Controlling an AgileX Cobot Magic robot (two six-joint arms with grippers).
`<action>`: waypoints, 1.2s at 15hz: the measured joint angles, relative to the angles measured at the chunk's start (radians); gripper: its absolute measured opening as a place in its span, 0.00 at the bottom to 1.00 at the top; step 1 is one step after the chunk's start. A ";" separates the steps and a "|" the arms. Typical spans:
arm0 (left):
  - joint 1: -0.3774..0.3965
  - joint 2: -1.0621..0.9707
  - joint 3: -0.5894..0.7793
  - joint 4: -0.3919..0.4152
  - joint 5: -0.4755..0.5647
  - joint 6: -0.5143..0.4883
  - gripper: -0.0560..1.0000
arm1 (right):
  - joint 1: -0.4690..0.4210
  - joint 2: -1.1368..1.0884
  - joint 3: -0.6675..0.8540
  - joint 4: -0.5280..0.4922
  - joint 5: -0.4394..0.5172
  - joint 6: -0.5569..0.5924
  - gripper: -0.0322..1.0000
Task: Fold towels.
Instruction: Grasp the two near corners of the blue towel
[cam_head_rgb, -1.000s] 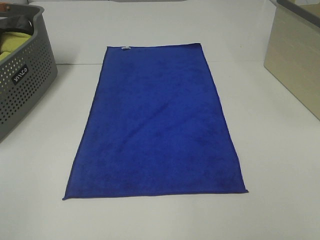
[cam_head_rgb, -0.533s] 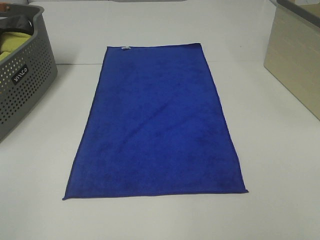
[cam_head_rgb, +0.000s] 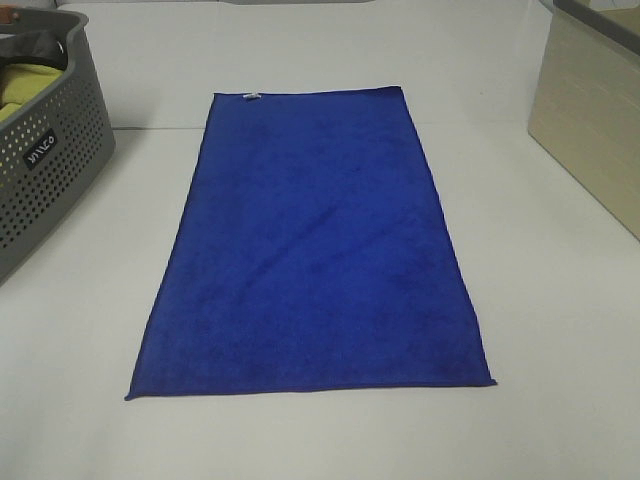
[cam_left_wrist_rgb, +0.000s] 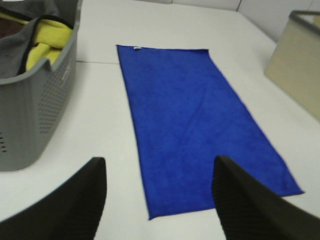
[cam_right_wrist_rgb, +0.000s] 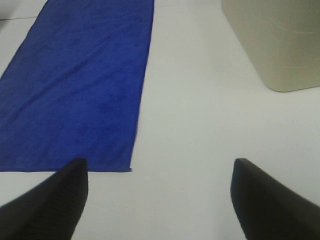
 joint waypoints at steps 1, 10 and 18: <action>0.000 0.077 0.000 -0.087 -0.080 -0.014 0.61 | 0.000 0.082 -0.001 0.063 -0.038 0.001 0.75; 0.000 0.870 0.000 -0.395 -0.146 0.213 0.61 | 0.000 0.810 -0.004 0.369 -0.185 -0.223 0.71; 0.000 1.513 -0.014 -0.826 -0.230 0.816 0.61 | 0.000 1.290 -0.148 0.532 -0.301 -0.471 0.71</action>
